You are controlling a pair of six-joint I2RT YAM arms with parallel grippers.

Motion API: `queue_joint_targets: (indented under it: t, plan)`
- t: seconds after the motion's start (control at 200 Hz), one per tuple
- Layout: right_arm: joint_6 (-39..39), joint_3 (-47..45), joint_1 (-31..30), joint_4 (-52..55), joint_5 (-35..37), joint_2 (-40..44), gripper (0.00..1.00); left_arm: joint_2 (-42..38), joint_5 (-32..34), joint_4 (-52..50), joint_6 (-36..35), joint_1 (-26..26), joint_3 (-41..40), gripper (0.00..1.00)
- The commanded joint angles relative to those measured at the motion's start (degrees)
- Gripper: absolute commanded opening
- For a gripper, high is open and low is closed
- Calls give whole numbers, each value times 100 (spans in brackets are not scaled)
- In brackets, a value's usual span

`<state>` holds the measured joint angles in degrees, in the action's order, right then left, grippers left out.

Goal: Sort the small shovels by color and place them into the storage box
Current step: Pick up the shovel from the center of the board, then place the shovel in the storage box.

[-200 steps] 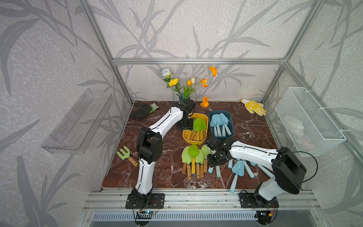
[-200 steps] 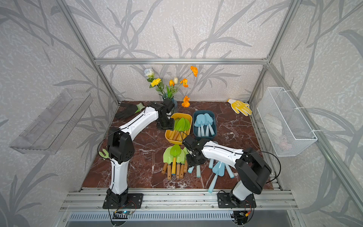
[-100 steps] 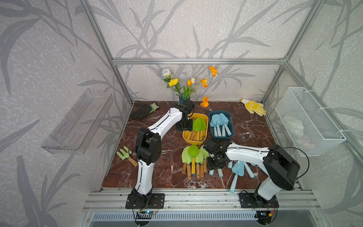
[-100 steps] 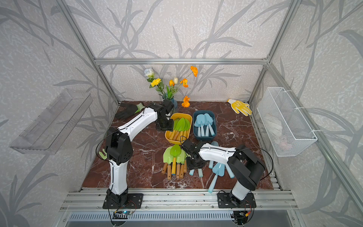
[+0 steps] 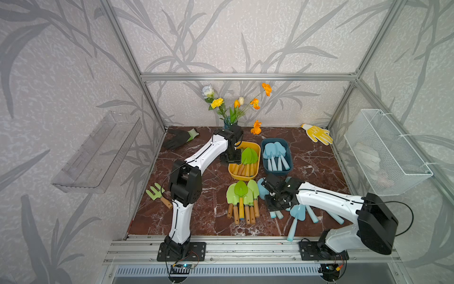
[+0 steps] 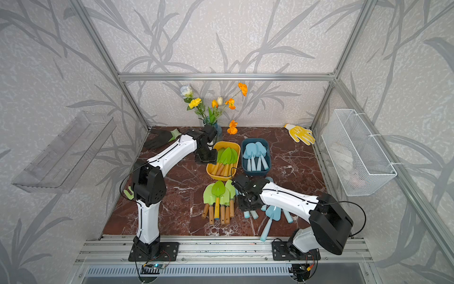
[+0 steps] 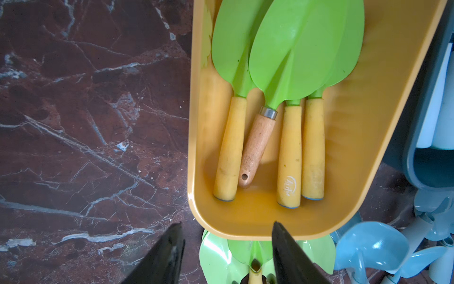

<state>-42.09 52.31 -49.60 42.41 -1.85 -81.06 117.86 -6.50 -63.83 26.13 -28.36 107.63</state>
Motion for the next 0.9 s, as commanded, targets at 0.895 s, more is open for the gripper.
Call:
queue_joint_targets:
  t: [0.895]
  plan:
    - [2324,4224,3237,206,-1123,-3727,22,-2577,-334,486,32,-181,-3722,69]
